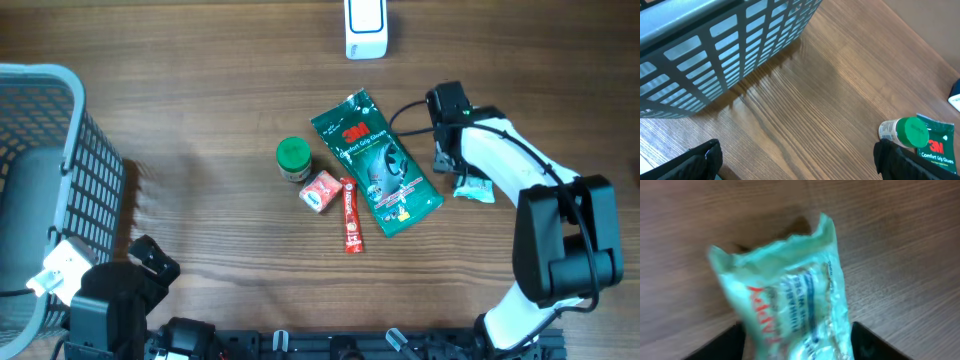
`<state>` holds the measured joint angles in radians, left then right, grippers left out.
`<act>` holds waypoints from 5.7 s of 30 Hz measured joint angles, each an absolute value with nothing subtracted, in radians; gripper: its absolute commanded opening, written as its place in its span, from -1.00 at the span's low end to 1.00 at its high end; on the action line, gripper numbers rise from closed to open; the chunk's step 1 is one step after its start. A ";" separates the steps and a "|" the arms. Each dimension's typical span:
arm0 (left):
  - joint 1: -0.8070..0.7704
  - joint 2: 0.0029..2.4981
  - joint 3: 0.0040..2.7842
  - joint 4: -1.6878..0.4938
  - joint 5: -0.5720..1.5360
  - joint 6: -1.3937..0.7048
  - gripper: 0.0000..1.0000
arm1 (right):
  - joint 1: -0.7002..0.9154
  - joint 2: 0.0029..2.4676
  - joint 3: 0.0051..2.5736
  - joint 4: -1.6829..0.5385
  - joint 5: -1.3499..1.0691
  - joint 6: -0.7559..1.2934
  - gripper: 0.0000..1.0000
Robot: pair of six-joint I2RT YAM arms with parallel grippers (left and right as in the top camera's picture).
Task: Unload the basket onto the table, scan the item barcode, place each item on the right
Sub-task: 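Grasp the pale green wipes packet with the right gripper and lift it, then pass the wipes packet by the scanner and drop it at right edge, then reach the right gripper to the green-lidded jar and grasp it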
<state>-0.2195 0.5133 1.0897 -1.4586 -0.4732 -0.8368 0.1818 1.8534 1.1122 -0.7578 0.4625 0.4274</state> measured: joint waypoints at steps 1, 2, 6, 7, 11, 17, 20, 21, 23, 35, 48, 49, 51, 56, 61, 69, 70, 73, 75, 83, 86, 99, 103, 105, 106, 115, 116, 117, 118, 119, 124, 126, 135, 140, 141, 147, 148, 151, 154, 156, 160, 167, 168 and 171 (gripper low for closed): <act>-0.220 0.513 1.089 -1.459 -0.473 -0.836 1.00 | 0.170 1.855 1.082 -0.737 0.456 0.418 0.05; -0.220 0.513 1.089 -1.459 -0.473 -0.836 1.00 | 0.162 1.855 1.062 -0.721 0.449 0.406 -0.31; -0.220 0.513 1.089 -1.459 -0.473 -0.836 1.00 | 0.155 1.844 1.050 -0.703 0.440 0.372 -0.89; -0.220 0.513 1.089 -1.459 -0.473 -0.836 1.00 | 0.155 1.839 1.054 -0.710 0.438 0.367 -0.91; -0.220 0.513 1.089 -1.459 -0.473 -0.836 1.00 | 0.136 1.837 1.113 -0.773 0.300 0.353 -0.91; -0.220 0.513 1.089 -1.459 -0.474 -0.837 1.00 | 0.141 1.829 1.272 -0.925 -0.417 0.190 -0.91; -0.220 0.513 1.089 -1.459 -0.473 -0.836 1.00 | 0.143 1.771 1.279 -0.960 -0.805 0.117 -0.91; -0.220 0.513 1.089 -1.459 -0.473 -0.836 1.00 | 0.143 1.754 1.280 -0.963 -0.896 0.106 -0.91; -0.220 0.513 1.090 -1.459 -0.473 -0.836 1.00 | 0.143 1.729 1.282 -0.976 -1.137 0.089 -0.91; -0.220 0.513 1.090 -1.459 -0.473 -0.837 1.00 | 0.143 1.728 1.287 -1.287 -1.559 0.516 -0.91; -0.220 0.513 1.089 -1.459 -0.474 -0.837 1.00 | 0.147 1.728 1.288 -0.941 -1.219 0.643 -0.91; -0.220 0.513 1.089 -1.459 -0.473 -0.836 1.00 | 0.150 1.728 1.288 -0.915 -1.113 0.638 -0.91; -0.220 0.513 1.090 -1.458 -0.473 -0.837 1.00 | 0.156 1.728 1.287 -0.860 -0.915 0.630 -0.91; -0.220 0.513 1.089 -1.459 -0.474 -0.836 1.00 | 0.157 1.728 1.286 -0.623 -0.534 0.601 -0.91; -0.220 0.513 1.089 -1.458 -0.473 -0.837 1.00 | 0.165 1.730 1.285 -0.302 -0.317 0.568 -0.91; -0.220 0.513 1.089 -1.457 -0.473 -0.837 1.00 | 0.256 1.869 1.293 0.204 -0.181 0.459 -0.91; -0.220 0.513 1.089 -1.458 -0.473 -0.836 1.00 | 0.262 1.895 1.295 0.239 -0.170 0.449 -0.91; -0.220 0.513 1.089 -1.459 -0.473 -0.837 1.00 | 0.274 2.011 1.373 0.282 -0.123 0.426 -0.91; -0.220 0.513 1.089 -1.458 -0.473 -0.836 1.00 | 0.277 2.123 1.491 0.250 -0.070 0.389 -0.91; -0.220 0.513 1.089 -1.459 -0.473 -0.836 1.00 | 0.277 2.303 1.753 0.194 0.017 0.315 -0.91; -0.220 0.513 1.089 -1.459 -0.473 -0.836 1.00 | 0.277 2.303 1.760 0.145 0.080 0.308 -0.91; -0.220 0.513 1.089 -1.459 -0.473 -0.836 1.00 | -0.122 2.078 1.778 -0.476 0.554 0.289 -0.91; -0.220 0.513 1.089 -1.459 -0.473 -0.836 1.00 | -0.352 2.084 1.753 -0.522 0.546 0.289 -0.92; -0.220 0.513 1.089 -1.459 -0.474 -0.836 1.00 | -0.459 2.098 1.737 -0.532 0.524 0.289 -0.92; -0.220 0.513 1.089 -1.459 -0.473 -0.836 1.00 | -0.494 2.107 1.731 -0.537 0.506 0.289 -0.90; -0.220 0.513 1.089 -1.459 -0.473 -0.836 1.00 | -0.663 2.165 1.696 -0.573 0.220 0.288 1.00; -0.220 0.513 1.089 -1.459 -0.473 -0.836 1.00 | -0.657 2.164 1.696 -0.577 0.196 0.289 0.99; -0.220 0.513 1.089 -1.459 -0.473 -0.836 1.00 | -0.651 2.157 1.696 -0.580 0.167 0.289 1.00; -0.220 0.513 1.089 -1.459 -0.474 -0.836 1.00 | -0.645 2.147 1.696 -0.583 0.142 0.289 0.99; -0.220 0.513 1.089 -1.459 -0.473 -0.836 1.00 | -0.636 2.123 1.694 -0.593 0.096 0.290 0.99; -0.220 0.513 1.089 -1.459 -0.473 -0.836 1.00 | -0.558 1.922 1.694 -0.658 -0.197 0.309 0.99; -0.220 0.513 1.089 -1.459 -0.473 -0.836 1.00 | -0.482 1.839 1.695 -0.713 -0.311 0.312 1.00; -0.220 0.513 1.089 -1.459 -0.473 -0.836 1.00 | 0.099 1.810 1.695 -0.968 -0.447 0.486 0.99; -0.220 0.513 1.089 -1.459 -0.473 -0.836 1.00 | 0.416 1.814 1.695 -0.882 -0.409 0.551 1.00; -0.220 0.513 1.089 -1.459 -0.473 -0.836 1.00 | 0.476 1.821 1.695 -0.864 -0.364 0.564 0.99; -0.220 0.513 1.089 -1.459 -0.473 -0.837 1.00 | 0.703 1.966 1.695 -0.756 -0.125 0.640 0.99; -0.220 0.513 1.089 -1.459 -0.473 -0.837 1.00 | 0.717 2.014 1.694 -0.732 -0.103 0.654 0.99; -0.220 0.513 1.089 -1.459 -0.473 -0.837 1.00 | 0.726 2.083 1.694 -0.694 -0.037 0.709 0.99; -0.220 0.513 1.089 -1.459 -0.473 -0.837 1.00 | 0.726 2.110 1.694 -0.694 0.004 0.740 0.97; -0.220 0.513 1.089 -1.459 -0.473 -0.836 1.00 | 0.727 2.119 1.694 -0.698 0.009 0.758 0.89; -0.220 0.513 1.089 -1.459 -0.473 -0.836 1.00 | 0.741 2.148 1.694 -0.742 0.009 0.790 0.79; -0.220 0.513 1.089 -1.459 -0.474 -0.836 1.00 | 0.765 2.168 1.694 -0.842 0.004 0.785 0.42; -0.220 0.513 1.089 -1.459 -0.473 -0.836 1.00 | 0.764 2.168 1.695 -0.852 0.004 0.763 0.39; -0.220 0.513 1.089 -1.459 -0.474 -0.837 1.00 | 0.758 2.167 1.700 -0.915 0.006 0.666 0.40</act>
